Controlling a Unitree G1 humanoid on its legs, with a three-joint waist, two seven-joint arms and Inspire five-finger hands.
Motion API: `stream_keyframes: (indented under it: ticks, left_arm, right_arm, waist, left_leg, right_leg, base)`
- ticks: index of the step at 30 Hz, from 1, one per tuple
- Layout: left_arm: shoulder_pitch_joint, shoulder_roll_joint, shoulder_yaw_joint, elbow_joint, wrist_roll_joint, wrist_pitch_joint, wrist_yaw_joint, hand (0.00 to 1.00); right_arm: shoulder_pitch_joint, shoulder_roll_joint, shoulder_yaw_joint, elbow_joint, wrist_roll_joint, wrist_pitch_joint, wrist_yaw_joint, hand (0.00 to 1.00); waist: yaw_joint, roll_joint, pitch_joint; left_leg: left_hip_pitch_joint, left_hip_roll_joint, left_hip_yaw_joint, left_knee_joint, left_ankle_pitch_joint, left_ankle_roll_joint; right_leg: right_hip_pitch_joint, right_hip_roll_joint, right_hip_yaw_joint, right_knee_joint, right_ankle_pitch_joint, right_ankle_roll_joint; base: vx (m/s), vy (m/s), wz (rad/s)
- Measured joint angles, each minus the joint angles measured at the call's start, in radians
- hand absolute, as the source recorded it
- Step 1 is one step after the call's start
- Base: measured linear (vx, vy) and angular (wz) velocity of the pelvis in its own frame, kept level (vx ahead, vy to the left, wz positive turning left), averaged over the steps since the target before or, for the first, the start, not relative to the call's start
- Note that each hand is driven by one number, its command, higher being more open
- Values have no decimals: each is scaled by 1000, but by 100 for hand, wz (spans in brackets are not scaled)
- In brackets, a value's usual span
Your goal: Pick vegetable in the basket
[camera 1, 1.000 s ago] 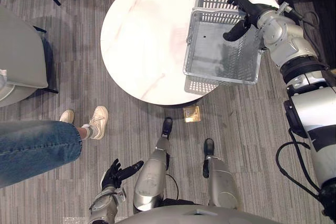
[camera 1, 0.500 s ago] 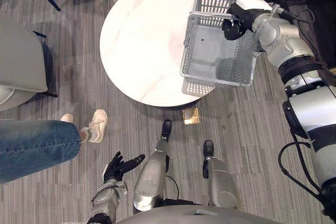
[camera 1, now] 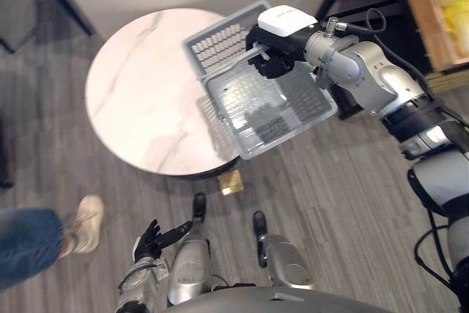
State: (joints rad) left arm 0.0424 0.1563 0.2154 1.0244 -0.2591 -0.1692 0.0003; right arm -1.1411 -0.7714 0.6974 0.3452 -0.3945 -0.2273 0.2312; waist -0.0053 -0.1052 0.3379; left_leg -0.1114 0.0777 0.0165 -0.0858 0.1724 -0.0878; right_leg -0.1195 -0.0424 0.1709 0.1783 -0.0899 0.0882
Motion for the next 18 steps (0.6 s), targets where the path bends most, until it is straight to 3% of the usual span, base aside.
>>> stream_keyframes:
  ticks: [1,5,7,12,18]
  left_arm:
    - [0,3,0,5,0,0,3,100]
    - [8,2,0,13,41,-1,18,100]
    - [7,2,-1,19,46,-2,8,100]
    - [14,-18,-2,47,75,-1,6,100]
    - [72,-34,-4,69,85,2,-5,100]
  right_arm:
    - [40,-42,-7,-81,32,-7,0,0]
    - [208,-169,-44,-307,121,-27,6,0]
    - [295,-247,-79,-409,173,-52,26,0]
    - [696,-386,-364,-566,240,-83,49,0]
    - [964,-406,-534,-580,243,-82,67,0]
  waist:
    - [-6,-16,-24]
    - [-47,-41,-109]
    - [-69,-41,-140]
    - [-99,-32,-209]
    - [-148,-23,-260]
  left_leg:
    - [18,3,25,0,-12,0]
    - [60,6,79,-1,-41,1]
    - [76,10,100,-2,-53,-2]
    - [121,28,148,-5,-76,-12]
    - [159,39,211,-5,-83,-21]
  right_leg:
    - [10,1,22,-11,4,3]
    - [30,6,83,-27,9,0]
    - [36,9,104,-29,10,0]
    - [60,27,145,-41,16,-6]
    - [64,46,198,-42,12,-1]
  base:
    - [102,-9,-54]
    - [90,-8,-47]
    - [51,-12,-43]
    - [10,-18,-28]
    - [-13,-9,-31]
